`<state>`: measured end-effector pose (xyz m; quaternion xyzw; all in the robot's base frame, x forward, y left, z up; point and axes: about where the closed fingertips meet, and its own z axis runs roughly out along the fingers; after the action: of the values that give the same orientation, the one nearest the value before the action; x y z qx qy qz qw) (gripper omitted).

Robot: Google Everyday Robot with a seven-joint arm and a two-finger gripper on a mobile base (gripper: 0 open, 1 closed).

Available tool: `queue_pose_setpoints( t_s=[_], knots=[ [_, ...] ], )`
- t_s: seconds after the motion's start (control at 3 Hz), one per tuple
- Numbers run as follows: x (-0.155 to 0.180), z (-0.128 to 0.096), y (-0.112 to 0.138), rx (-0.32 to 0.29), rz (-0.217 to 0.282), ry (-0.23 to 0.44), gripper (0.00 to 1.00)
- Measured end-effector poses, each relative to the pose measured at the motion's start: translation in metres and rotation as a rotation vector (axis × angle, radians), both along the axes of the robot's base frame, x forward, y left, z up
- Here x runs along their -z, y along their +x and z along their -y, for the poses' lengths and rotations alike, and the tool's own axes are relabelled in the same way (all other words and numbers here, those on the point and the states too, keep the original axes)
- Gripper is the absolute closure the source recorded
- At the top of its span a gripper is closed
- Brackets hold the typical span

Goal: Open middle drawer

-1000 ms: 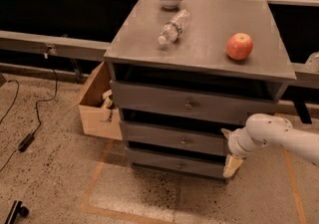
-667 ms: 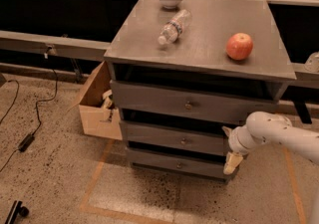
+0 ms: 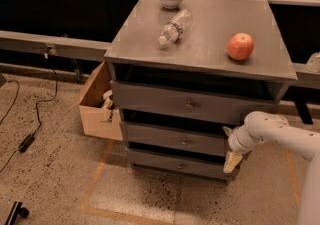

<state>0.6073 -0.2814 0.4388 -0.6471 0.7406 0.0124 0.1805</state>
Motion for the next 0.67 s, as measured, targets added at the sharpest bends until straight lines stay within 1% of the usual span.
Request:
queue_pose_setpoints(
  t_s=[0.33, 0.67],
  knots=[
    [0.011, 0.002, 0.005, 0.020, -0.013, 0.008, 0.00],
    [0.022, 0.003, 0.005, 0.045, -0.036, 0.018, 0.15]
  ],
)
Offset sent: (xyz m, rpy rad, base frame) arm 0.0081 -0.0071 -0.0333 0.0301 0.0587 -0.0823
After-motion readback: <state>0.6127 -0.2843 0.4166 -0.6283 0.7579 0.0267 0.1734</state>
